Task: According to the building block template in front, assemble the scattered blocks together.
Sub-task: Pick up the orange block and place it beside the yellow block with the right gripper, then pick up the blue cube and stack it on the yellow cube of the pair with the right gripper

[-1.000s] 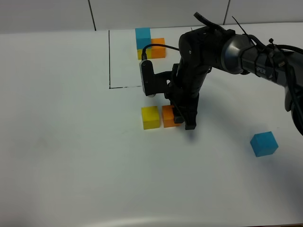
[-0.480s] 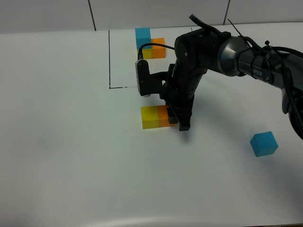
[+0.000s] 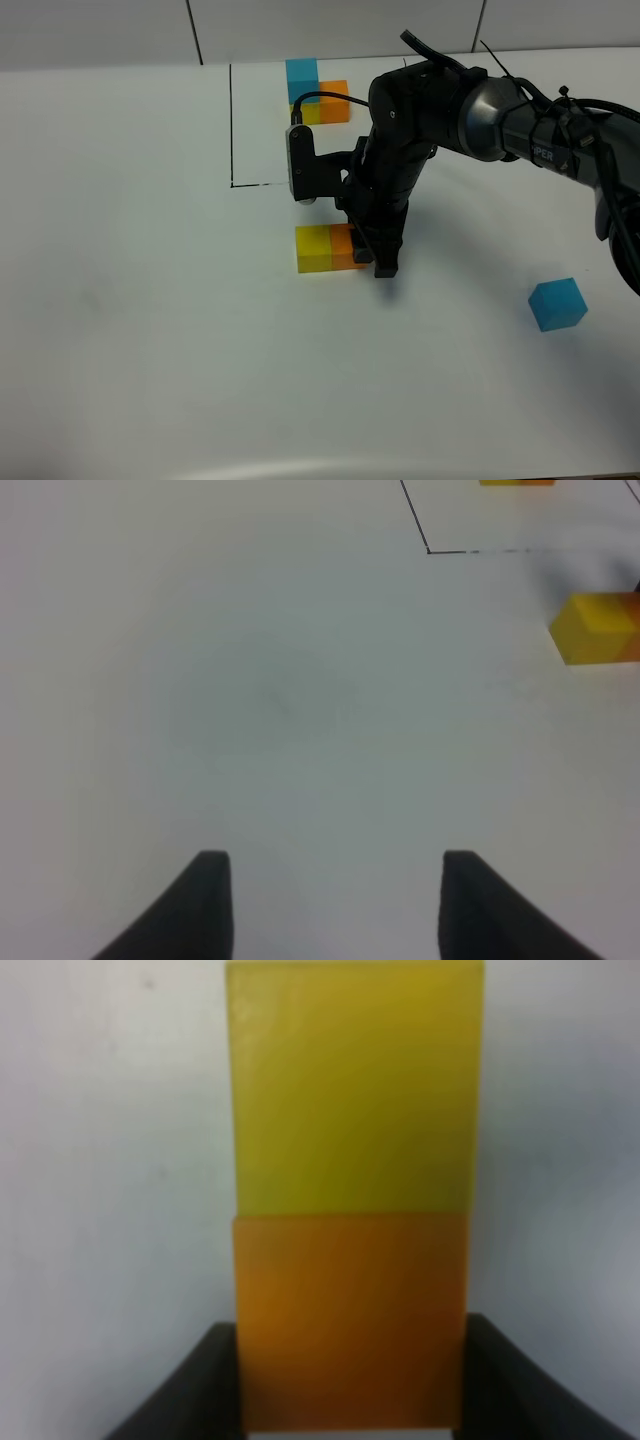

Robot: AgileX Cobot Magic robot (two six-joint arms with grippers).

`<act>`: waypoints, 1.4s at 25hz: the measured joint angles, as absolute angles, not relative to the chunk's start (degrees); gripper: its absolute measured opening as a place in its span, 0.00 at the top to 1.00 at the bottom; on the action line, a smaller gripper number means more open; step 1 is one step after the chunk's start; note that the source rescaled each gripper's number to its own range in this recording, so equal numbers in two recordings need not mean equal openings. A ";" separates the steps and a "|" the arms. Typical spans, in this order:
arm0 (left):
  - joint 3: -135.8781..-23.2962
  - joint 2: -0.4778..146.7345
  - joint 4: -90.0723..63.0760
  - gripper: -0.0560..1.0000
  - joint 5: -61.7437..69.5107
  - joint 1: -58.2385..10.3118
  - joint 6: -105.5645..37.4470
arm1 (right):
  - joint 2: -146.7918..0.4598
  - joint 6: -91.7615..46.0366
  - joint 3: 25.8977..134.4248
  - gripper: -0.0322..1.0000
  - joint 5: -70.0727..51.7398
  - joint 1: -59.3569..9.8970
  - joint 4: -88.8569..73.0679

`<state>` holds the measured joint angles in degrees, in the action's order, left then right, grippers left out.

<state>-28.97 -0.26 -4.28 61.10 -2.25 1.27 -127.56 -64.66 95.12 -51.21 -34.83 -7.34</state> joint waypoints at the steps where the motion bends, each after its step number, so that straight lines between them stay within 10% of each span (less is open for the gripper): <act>1: -28.97 -0.26 -4.28 0.88 61.10 -2.25 1.27 | -127.56 -64.03 95.12 0.95 -51.26 -34.83 -7.34; 7: -28.97 -0.26 -4.28 0.88 61.10 -2.25 1.27 | -127.56 -60.34 95.12 0.93 -51.25 -35.19 -5.26; 16: -28.97 -0.26 -4.28 0.88 61.10 -2.25 1.27 | -125.92 -51.87 95.03 0.39 -54.93 -35.09 0.91; 35: -28.97 -0.26 -4.28 0.88 61.10 -2.25 1.27 | -92.56 -3.25 56.47 0.35 -43.69 -19.65 14.55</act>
